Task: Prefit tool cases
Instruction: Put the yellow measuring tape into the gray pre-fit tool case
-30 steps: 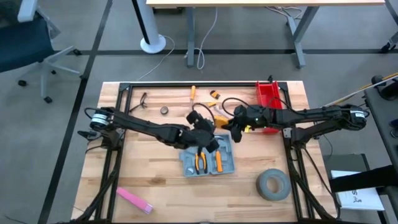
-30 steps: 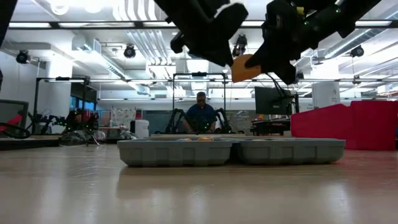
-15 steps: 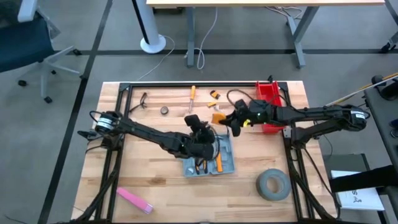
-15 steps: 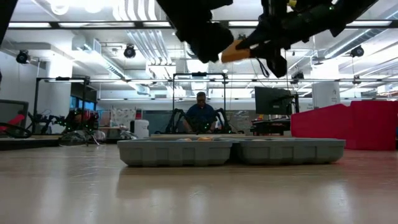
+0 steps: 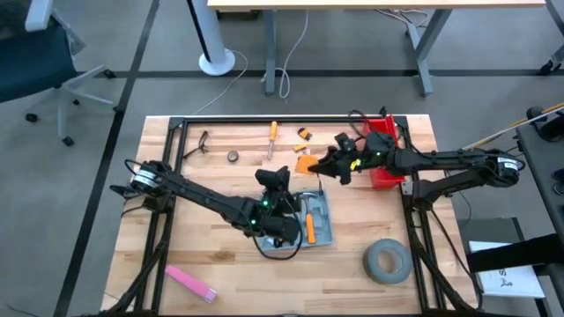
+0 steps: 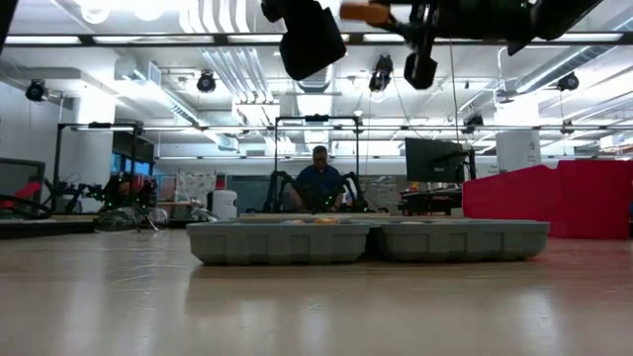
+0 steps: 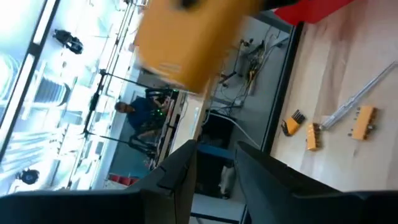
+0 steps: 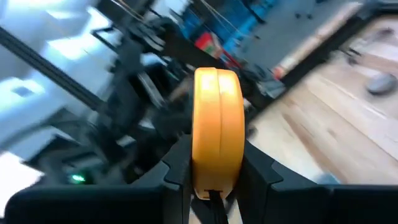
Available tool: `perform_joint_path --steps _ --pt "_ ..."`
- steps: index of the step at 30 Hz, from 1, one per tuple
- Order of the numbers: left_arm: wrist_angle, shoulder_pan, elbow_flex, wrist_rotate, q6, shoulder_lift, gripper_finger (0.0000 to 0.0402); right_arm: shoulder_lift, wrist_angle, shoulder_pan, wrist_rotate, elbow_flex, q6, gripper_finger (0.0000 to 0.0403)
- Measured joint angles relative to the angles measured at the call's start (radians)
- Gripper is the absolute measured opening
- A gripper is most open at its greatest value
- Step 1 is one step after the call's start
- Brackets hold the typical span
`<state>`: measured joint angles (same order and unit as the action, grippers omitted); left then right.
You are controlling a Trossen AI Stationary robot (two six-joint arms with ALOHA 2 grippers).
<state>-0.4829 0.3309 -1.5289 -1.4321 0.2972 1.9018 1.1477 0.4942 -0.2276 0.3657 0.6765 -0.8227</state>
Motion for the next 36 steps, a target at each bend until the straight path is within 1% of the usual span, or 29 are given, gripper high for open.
perform_joint_path --steps 2,3,5,7,11,14,16,18,21,23,25,29,33,36 --pt "0.019 0.006 0.000 -0.015 0.040 0.000 0.0114 0.000 0.043 0.000 0.011 0.000 -0.032 0.0065" --pt "0.033 0.008 0.000 -0.040 0.076 0.000 0.0114 0.000 0.063 0.000 0.012 0.000 -0.046 0.0065" --pt "0.064 0.010 0.000 -0.099 0.169 0.000 0.0114 0.000 0.083 0.000 0.012 0.000 -0.058 0.0065" --pt "0.089 0.008 0.000 -0.135 0.275 0.000 0.0114 0.000 0.098 0.000 0.006 0.000 -0.077 0.0065" --pt "0.093 -0.001 0.001 -0.140 0.444 -0.001 0.0114 0.000 0.177 0.000 -0.025 0.000 -0.142 0.0065" --pt "0.094 -0.010 0.001 -0.140 0.542 -0.001 0.0114 0.000 0.245 0.000 -0.034 0.000 -0.185 0.0065" --pt "0.097 -0.016 0.001 -0.140 0.588 -0.001 0.0114 0.000 0.250 -0.002 -0.055 0.001 -0.194 0.0065" --pt "0.134 -0.019 0.001 -0.140 0.605 -0.002 0.0114 0.000 0.240 -0.010 -0.060 0.001 -0.194 0.0065" --pt "0.255 -0.019 0.002 -0.140 0.614 -0.002 0.0114 0.000 0.236 -0.019 -0.064 0.001 -0.189 0.0065" --pt "0.331 -0.019 0.002 -0.137 0.647 -0.003 0.0113 0.006 0.237 -0.019 -0.069 0.001 -0.188 0.0065" --pt "0.374 -0.018 0.002 -0.121 0.668 -0.003 0.0107 0.011 0.226 -0.019 -0.077 0.001 -0.189 0.0065" --pt "0.396 -0.018 0.002 -0.095 0.684 -0.003 0.0079 0.036 0.221 -0.020 -0.099 0.001 -0.221 0.0065" --pt "0.396 -0.020 0.002 -0.093 0.689 -0.003 0.0046 0.060 0.219 -0.020 -0.104 0.000 -0.237 0.0065" --pt "0.397 -0.020 0.002 -0.071 0.689 -0.003 0.0031 0.067 0.209 -0.028 -0.104 -0.006 -0.238 0.0065"
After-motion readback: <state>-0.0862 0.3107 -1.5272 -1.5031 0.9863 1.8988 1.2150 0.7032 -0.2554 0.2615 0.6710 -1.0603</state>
